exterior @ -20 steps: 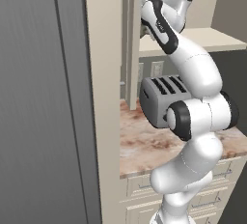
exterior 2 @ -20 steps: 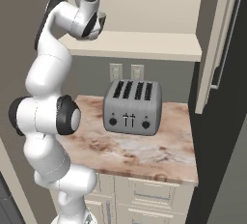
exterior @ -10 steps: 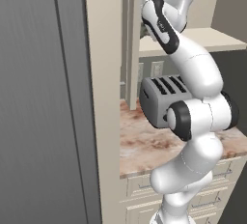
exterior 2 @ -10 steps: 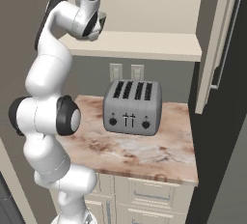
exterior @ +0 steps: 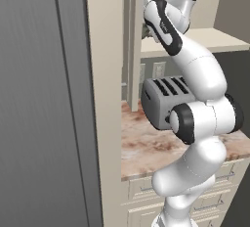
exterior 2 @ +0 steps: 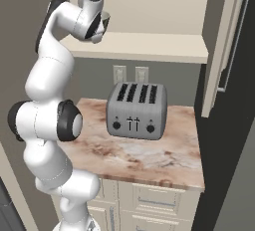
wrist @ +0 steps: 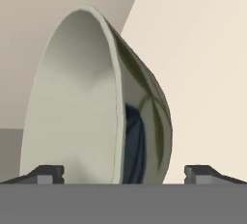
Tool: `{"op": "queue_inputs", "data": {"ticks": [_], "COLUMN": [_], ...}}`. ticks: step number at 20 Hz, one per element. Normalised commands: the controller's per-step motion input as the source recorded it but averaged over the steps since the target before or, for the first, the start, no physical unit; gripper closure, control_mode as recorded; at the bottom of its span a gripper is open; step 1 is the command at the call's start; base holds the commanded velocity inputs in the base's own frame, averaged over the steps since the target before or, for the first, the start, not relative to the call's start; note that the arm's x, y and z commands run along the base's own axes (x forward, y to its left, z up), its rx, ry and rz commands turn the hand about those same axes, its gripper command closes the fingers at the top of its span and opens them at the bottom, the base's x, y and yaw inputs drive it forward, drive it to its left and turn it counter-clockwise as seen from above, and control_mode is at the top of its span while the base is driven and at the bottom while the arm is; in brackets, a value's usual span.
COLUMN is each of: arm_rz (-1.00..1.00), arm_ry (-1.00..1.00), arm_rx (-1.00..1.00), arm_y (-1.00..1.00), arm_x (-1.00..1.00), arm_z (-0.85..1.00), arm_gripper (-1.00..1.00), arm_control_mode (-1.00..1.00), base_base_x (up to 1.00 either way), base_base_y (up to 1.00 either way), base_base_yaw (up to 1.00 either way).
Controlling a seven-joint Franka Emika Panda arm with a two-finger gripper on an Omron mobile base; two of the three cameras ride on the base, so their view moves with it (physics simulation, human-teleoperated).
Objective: Pick up the bowls from the cabinet and place each bowl in front of a stool on the dining counter.
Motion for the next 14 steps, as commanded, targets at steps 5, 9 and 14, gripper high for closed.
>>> {"op": "queue_inputs", "data": {"ticks": [5, 9, 14], "arm_rz": [0.0, 0.0, 0.0], "arm_ry": [0.0, 0.0, 0.0], "arm_rx": [0.0, 0.0, 0.0], "arm_y": [0.0, 0.0, 0.0], "arm_x": [0.0, 0.0, 0.0], "arm_z": [0.0, 0.0, 0.0], "arm_gripper": [-1.0, -1.0, 1.0], "arm_control_mode": [-1.0, -1.0, -1.0], "base_base_x": [0.0, 0.0, 0.0], "base_base_y": [0.0, 0.0, 0.0], "base_base_yaw": [0.0, 0.0, 0.0]}}
